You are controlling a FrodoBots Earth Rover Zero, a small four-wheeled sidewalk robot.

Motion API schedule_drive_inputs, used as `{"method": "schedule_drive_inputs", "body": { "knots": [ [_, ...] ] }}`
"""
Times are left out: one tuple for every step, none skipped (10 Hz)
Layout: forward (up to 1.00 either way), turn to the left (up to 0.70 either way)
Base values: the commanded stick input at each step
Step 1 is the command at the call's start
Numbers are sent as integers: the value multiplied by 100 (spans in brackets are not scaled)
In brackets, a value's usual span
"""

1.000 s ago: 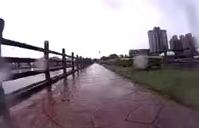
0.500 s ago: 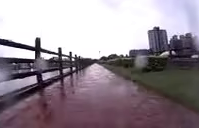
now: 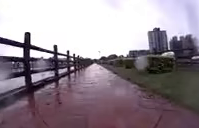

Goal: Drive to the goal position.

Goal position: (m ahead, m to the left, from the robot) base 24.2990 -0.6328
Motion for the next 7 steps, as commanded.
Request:
{"method": "schedule_drive_inputs", "body": {
  "knots": [
    [100, 0],
    [100, 0],
    [100, 0],
    [100, 0],
    [100, 0],
    [100, 0],
    [100, 0]
  ]
}}
